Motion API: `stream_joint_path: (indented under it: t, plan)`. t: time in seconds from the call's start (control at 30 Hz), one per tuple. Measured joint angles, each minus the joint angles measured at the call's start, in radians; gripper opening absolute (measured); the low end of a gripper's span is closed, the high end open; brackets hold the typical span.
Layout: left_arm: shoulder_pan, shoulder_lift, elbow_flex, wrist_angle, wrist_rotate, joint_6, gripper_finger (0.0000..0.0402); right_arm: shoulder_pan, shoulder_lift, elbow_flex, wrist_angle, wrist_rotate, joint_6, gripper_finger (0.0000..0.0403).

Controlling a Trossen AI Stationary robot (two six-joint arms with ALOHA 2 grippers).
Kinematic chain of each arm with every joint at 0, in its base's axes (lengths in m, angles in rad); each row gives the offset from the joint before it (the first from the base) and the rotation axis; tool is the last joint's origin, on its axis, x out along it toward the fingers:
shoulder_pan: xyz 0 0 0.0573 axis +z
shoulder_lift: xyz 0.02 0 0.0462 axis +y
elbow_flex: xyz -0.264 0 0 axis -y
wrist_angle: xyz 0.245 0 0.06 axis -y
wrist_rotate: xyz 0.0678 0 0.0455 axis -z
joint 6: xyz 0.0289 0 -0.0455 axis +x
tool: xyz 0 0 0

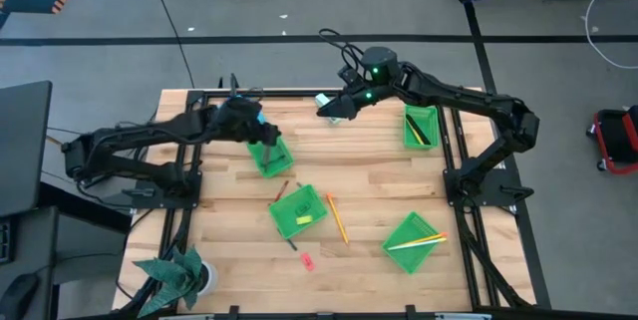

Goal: Sort crayons/erasers/pens/pencils in bins
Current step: Put the top red crayon into the top left green bin

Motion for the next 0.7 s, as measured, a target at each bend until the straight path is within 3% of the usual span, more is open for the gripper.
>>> stream_joint_path:
  t: [0.2,0.4,0.5,0.7]
  plan:
    - [-0.040,-0.125,0.035,-0.009,-0.083,0.090,0.0100,-0.021,-0.041,0.001,0.026,0.003,0.044,0.0184]
    - [-0.057,-0.225,0.035,-0.082,-0.025,0.113,0.0095,-0.030,-0.066,0.001,0.012,0.043,0.048,0.0184]
    - [-0.091,-0.270,0.035,-0.038,-0.015,0.118,0.0095,-0.024,-0.066,0.001,0.014,0.048,0.098,0.0184]
    - [-0.162,-0.382,0.035,0.161,-0.100,0.217,0.0089,0.000,-0.077,0.002,0.312,0.050,0.242,0.0184]
